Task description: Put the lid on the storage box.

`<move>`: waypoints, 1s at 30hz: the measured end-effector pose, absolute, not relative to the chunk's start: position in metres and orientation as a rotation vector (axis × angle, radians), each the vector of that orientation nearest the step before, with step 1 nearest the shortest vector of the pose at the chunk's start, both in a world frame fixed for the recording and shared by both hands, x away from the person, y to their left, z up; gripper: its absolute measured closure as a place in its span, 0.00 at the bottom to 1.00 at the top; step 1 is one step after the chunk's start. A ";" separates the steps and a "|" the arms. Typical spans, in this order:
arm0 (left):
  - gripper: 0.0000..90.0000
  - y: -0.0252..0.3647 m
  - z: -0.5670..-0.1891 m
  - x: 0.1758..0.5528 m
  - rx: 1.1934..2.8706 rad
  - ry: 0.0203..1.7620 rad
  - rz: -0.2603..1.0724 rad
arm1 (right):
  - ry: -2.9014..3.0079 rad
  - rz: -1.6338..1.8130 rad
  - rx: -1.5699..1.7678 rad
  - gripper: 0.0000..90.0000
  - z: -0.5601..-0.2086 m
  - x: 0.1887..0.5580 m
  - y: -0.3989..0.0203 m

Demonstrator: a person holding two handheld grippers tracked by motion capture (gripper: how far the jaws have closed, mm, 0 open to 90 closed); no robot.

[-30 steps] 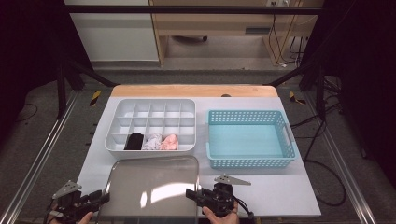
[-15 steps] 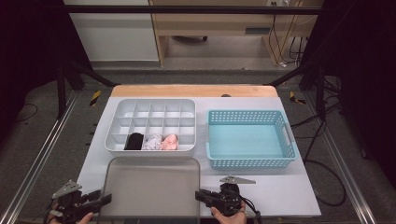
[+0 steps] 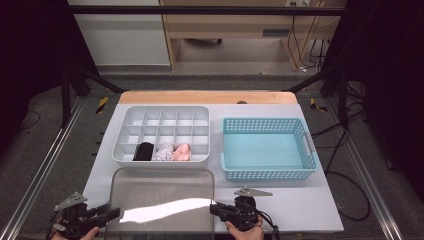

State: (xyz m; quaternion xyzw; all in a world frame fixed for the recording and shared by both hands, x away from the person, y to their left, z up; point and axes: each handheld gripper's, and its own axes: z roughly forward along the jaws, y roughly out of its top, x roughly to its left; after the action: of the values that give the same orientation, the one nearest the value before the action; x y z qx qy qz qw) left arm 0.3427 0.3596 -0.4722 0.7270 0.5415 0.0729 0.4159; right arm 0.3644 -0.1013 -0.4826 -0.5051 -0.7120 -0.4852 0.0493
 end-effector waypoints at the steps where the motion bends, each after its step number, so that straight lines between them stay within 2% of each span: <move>1: 0.56 0.360 -0.471 0.341 1.817 1.357 0.194 | -2.170 -1.482 -1.546 0.81 -0.480 0.364 -0.100; 10: 0.64 0.363 -0.459 0.331 1.790 1.339 0.242 | -2.188 -1.518 -1.544 0.84 -0.467 0.360 -0.099; 30: 0.67 0.362 -0.434 0.333 1.722 1.297 0.284 | -2.265 -1.625 -1.516 0.84 -0.429 0.365 -0.100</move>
State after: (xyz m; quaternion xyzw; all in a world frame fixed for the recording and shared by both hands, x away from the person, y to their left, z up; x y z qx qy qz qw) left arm 0.3328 0.3619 -0.4344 0.7010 0.5282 0.1157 0.4649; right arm 0.3650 -0.1005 -0.4290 -0.4776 -0.7138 -0.5119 -0.0157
